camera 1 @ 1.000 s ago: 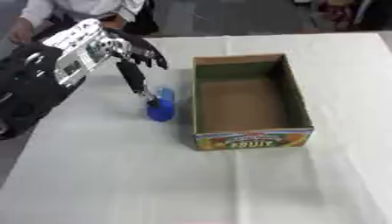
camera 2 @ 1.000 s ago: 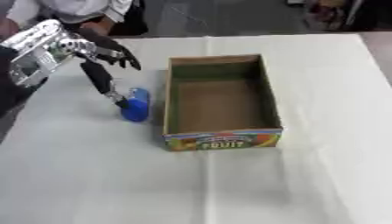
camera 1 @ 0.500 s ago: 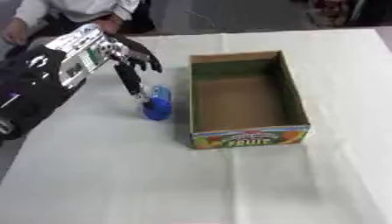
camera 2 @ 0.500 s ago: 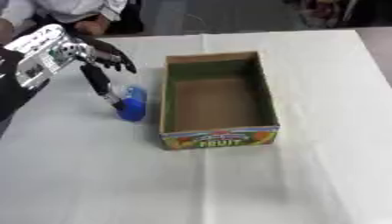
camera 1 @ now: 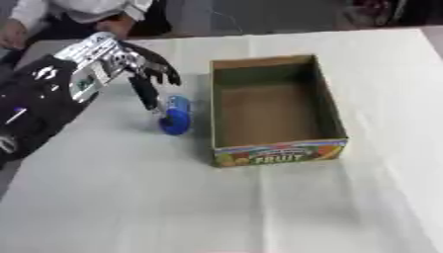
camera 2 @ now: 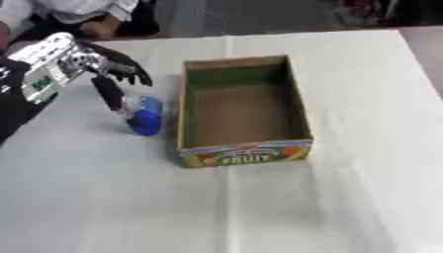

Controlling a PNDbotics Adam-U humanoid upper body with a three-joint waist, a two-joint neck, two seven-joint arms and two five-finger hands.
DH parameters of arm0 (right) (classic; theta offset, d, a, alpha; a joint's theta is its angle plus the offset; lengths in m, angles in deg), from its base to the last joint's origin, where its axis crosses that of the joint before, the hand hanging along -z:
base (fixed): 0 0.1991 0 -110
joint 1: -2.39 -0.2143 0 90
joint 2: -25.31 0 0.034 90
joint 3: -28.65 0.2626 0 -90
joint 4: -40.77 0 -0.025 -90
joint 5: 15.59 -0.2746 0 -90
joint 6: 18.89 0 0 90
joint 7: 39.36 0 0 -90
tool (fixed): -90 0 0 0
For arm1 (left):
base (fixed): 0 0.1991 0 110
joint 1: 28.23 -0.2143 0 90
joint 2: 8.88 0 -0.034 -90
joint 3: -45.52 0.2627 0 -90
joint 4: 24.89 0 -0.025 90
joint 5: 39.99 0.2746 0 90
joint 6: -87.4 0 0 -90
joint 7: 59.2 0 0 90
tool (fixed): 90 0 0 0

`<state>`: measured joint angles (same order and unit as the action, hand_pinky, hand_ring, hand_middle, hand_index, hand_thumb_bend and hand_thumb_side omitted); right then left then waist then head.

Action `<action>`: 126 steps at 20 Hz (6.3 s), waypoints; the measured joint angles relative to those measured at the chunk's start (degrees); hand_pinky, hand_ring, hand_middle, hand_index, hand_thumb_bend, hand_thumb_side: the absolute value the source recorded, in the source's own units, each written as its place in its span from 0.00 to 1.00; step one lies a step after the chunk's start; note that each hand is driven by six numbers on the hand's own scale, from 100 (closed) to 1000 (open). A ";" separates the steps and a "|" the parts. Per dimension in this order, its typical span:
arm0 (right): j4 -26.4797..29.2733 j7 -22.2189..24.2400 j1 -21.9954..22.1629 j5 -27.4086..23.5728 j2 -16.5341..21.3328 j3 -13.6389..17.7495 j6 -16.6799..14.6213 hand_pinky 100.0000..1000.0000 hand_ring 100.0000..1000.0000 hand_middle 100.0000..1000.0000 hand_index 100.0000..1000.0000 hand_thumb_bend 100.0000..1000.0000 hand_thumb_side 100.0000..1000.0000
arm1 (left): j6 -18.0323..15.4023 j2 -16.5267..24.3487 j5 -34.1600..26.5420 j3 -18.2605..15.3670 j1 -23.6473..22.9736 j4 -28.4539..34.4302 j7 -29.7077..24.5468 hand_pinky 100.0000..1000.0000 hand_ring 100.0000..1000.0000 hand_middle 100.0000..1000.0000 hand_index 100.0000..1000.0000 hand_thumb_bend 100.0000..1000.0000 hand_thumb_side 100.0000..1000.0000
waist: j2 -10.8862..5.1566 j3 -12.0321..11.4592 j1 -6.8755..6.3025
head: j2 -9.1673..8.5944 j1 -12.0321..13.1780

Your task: Pick up objects on the table and place them in the box.

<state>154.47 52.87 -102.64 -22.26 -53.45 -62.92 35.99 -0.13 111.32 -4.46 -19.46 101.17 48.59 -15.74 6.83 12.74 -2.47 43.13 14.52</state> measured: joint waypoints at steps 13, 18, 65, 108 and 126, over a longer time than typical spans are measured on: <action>0.00 0.17 -0.40 -0.51 -0.01 -0.01 0.09 0.14 0.46 0.45 0.56 0.00 0.87 | -1.66 -1.90 1.72 0.65 -0.01 -2.98 0.36 0.78 0.82 0.86 0.95 0.67 0.41 | 0.18 0.24 -0.01 | -0.03 0.04; 0.00 0.30 -0.49 -0.72 -0.01 -0.01 -0.03 0.14 0.46 0.45 0.56 0.00 0.87 | -2.46 -2.57 2.71 1.11 -0.02 -4.24 0.29 0.77 0.80 0.84 0.94 0.67 0.40 | 0.24 0.38 -0.02 | 0.00 0.04; 0.00 -0.20 0.52 0.33 0.00 0.33 -0.15 0.15 0.46 0.45 0.56 0.00 0.87 | 4.92 1.14 -1.92 -2.95 0.01 11.35 25.83 0.00 0.00 0.00 0.21 0.00 0.75 | -0.10 -0.90 -0.11 | 0.58 0.03; 0.00 0.65 -0.57 -1.68 0.01 0.33 0.61 0.15 0.46 0.45 0.56 0.00 0.87 | -11.16 -9.05 0.37 -0.06 8.01 -1.93 32.68 0.71 0.84 0.95 0.98 0.24 1.00 | -0.15 0.33 -0.47 | 0.54 0.03; 0.00 0.59 -0.55 -1.43 0.01 0.33 0.56 0.15 0.46 0.45 0.56 0.00 0.87 | -13.58 -8.97 -3.48 -0.48 7.06 -2.13 33.64 1.00 1.00 1.00 1.00 0.64 1.00 | -0.15 0.13 -0.39 | 0.54 0.00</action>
<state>154.47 53.47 -103.19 -23.69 -53.44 -62.59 36.54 -13.71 102.35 -7.94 -19.94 108.23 46.46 17.89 6.68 12.87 -2.86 43.67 14.52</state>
